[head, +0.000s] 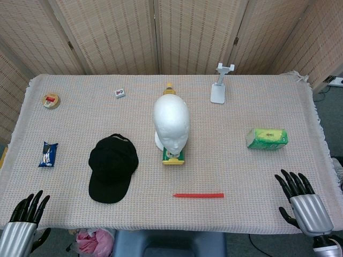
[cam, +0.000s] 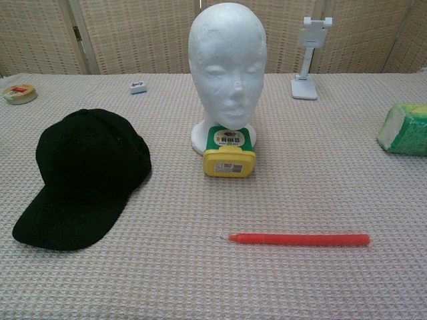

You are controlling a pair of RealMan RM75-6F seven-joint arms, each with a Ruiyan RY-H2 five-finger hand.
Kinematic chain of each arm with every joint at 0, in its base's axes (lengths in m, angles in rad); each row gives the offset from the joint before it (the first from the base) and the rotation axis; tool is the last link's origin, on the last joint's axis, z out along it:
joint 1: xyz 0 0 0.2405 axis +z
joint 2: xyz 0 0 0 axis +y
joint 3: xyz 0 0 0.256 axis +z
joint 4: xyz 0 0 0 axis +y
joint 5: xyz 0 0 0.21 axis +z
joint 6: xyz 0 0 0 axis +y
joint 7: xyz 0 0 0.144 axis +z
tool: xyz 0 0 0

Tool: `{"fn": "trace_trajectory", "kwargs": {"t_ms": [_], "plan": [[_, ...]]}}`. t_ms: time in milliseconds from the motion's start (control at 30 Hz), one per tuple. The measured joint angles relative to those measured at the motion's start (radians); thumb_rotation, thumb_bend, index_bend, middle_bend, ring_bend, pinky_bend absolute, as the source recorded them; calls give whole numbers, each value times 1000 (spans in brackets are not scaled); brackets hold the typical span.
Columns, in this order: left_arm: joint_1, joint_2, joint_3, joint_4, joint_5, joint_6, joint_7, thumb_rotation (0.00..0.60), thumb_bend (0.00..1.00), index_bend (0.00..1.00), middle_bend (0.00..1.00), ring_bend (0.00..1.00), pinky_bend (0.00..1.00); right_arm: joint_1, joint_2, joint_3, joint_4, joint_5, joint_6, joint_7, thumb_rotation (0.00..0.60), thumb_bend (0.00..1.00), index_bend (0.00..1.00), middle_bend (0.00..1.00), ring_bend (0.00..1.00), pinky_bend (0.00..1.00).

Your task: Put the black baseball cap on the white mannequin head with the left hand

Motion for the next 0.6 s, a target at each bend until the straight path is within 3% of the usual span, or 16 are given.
{"fn": "trace_trajectory", "kwargs": {"t_ms": [600], "plan": [[-24, -15, 4, 27, 9, -34, -22, 600, 260, 0, 0, 0, 163, 15, 8, 15, -3, 20, -14, 30, 600, 251, 0, 0, 0, 0]]}}
